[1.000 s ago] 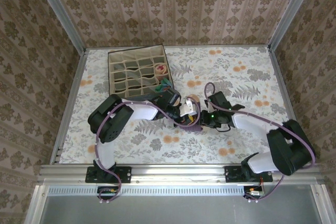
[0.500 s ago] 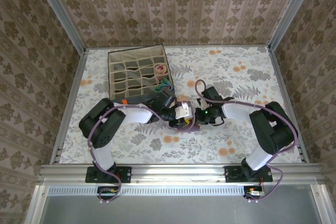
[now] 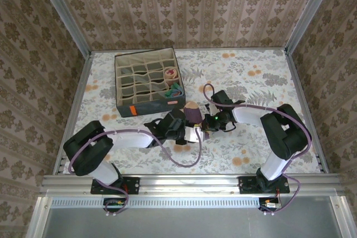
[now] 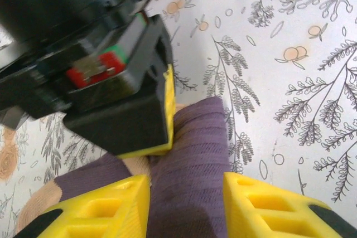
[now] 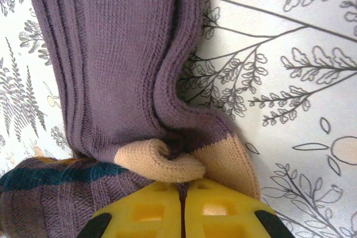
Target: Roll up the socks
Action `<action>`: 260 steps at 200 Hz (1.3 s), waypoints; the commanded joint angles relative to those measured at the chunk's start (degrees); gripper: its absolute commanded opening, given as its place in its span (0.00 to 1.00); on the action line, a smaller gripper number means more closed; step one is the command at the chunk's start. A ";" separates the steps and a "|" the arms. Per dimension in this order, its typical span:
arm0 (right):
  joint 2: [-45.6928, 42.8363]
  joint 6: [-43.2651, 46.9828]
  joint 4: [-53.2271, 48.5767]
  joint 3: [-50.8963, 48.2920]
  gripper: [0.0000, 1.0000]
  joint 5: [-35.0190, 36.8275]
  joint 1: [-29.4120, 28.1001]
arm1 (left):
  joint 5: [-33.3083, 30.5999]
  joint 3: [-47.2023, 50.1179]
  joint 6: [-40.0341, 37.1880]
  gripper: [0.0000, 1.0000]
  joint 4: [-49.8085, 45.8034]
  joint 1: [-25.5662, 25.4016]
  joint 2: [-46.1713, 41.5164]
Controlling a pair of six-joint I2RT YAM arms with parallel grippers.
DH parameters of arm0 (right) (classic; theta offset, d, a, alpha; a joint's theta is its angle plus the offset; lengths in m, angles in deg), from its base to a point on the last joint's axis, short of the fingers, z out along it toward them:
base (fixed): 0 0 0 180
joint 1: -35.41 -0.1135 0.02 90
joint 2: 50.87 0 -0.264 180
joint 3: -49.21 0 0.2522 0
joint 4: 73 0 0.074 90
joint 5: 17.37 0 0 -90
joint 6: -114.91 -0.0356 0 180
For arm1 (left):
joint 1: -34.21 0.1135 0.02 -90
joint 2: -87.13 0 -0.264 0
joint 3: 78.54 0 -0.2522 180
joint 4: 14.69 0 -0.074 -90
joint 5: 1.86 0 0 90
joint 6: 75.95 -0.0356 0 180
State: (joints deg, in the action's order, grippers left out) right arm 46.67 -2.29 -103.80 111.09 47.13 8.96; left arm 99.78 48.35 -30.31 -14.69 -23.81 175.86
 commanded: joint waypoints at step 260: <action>-20.45 7.77 12.51 -11.17 0.48 1.24 -0.54 | 48.97 -20.43 31.58 0.00 -26.67 19.70 26.01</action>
State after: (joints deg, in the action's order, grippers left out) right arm 22.17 2.76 -96.61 98.85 51.02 8.71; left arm 144.91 28.99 -1.31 -34.73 -4.29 198.92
